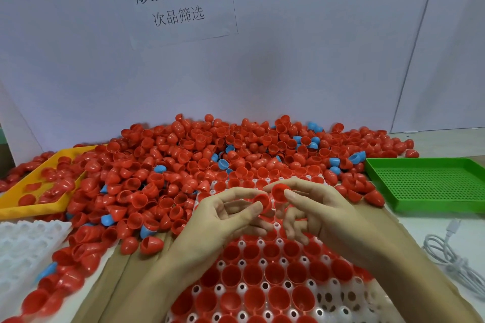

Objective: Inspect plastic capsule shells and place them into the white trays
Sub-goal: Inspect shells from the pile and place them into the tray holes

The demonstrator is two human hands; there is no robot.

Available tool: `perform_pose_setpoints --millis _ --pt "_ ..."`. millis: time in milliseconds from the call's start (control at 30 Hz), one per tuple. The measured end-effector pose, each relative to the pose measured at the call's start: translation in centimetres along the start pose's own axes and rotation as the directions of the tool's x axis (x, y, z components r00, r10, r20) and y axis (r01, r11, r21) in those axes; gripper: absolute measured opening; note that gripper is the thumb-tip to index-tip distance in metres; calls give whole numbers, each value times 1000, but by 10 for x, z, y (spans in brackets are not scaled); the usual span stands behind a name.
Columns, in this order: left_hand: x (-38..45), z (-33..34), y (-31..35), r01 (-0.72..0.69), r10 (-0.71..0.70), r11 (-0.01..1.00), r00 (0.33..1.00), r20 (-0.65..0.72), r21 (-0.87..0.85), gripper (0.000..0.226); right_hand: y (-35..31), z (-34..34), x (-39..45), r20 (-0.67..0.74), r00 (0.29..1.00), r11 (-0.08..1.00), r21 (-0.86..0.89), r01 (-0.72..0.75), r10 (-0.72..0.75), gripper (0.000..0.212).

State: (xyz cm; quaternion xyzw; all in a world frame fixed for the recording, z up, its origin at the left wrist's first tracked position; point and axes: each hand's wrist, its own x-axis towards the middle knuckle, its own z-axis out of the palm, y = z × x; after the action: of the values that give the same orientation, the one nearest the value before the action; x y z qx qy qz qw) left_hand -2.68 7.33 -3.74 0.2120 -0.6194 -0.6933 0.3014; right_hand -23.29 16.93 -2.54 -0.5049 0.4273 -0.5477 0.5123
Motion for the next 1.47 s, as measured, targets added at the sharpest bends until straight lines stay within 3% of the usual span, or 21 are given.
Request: perform_pose_setpoints --millis 267,467,567,733,1033,1167,1267,1400,1467 --pt "-1 0 3 9 -9 1000 1000 20 -25 24 6 -5 2 37 999 1000 19 16 -16 25" --pt "-1 1 -6 -135 144 940 990 -5 313 41 9 -1 1 -71 994 981 -183 72 -86 30" --pt "-3 7 -12 -191 229 862 973 -24 470 46 10 -1 -2 -29 993 963 -249 106 -116 32" --pt "-4 11 -15 -276 338 791 941 -14 546 42 13 2 -2 18 984 897 -409 167 -176 13" --pt "-3 4 -9 -330 340 738 935 98 588 31 20 -10 4 -26 978 861 -480 168 -206 13" --pt "5 -19 -8 -342 446 636 894 31 692 19 22 -20 5 -113 967 853 -502 142 -228 16" --pt "11 -43 -16 -293 498 463 867 28 837 22 18 -30 2 -177 959 842 -530 97 -222 18" --pt "17 -63 -34 -234 374 387 924 81 892 37 5 -37 -17 -208 950 792 -607 62 -234 18" --pt "19 -67 -39 -224 317 385 943 100 895 48 1 -36 -32 -194 958 698 -716 10 -213 12"
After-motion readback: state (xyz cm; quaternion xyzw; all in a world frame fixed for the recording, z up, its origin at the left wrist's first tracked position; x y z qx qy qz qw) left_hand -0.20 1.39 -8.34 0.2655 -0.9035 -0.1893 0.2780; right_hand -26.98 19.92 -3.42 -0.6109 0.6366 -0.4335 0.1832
